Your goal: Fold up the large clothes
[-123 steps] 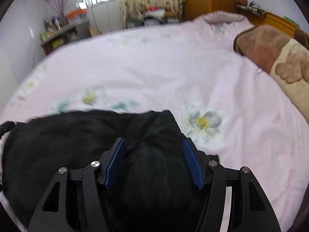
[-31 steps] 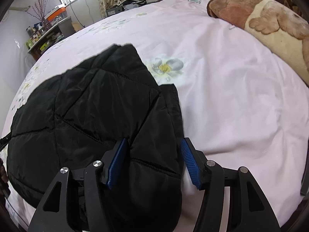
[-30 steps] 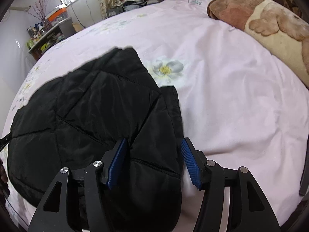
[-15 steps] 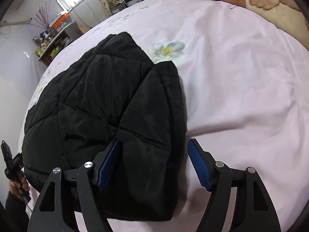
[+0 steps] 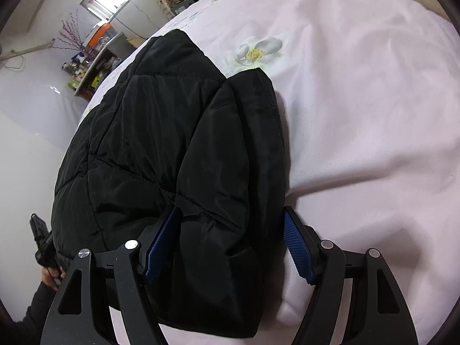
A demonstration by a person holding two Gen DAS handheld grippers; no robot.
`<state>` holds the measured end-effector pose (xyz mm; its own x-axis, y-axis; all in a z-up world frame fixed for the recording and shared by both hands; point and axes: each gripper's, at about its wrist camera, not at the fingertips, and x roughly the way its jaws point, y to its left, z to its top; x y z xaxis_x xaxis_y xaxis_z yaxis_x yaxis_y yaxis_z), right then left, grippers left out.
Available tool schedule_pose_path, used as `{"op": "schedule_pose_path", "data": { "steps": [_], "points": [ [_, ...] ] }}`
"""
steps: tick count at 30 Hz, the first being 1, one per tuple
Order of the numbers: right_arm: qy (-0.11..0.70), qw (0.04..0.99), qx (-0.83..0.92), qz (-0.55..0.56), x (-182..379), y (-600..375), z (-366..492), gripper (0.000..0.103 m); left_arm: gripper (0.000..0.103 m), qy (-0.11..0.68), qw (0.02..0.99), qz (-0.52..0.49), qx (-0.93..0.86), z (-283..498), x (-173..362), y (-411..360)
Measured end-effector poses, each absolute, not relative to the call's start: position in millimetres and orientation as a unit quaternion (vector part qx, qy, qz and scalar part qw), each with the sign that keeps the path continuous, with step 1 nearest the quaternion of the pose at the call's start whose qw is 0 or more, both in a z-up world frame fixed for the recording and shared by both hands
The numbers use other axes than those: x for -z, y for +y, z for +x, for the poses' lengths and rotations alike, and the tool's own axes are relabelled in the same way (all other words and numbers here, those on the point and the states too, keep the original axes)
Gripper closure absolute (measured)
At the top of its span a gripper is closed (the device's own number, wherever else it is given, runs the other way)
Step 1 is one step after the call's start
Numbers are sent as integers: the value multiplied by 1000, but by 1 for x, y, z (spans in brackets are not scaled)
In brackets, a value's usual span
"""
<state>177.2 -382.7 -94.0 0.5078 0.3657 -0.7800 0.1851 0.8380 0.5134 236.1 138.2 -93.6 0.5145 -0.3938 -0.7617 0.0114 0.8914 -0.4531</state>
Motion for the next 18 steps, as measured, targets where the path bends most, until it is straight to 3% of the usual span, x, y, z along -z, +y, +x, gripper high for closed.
{"op": "schedule_pose_path", "data": {
  "steps": [8,11,18],
  "points": [
    [492,815,-81,294,110,-380,199,31,26,477,848,-194,122,245,96,133],
    [487,818,-92,291,107,-378,194,43,27,474,848,-202,121,242,97,133],
    [492,822,-93,273,100,-365,205,52,34,481,849,-179,130,250,95,121]
  ]
}}
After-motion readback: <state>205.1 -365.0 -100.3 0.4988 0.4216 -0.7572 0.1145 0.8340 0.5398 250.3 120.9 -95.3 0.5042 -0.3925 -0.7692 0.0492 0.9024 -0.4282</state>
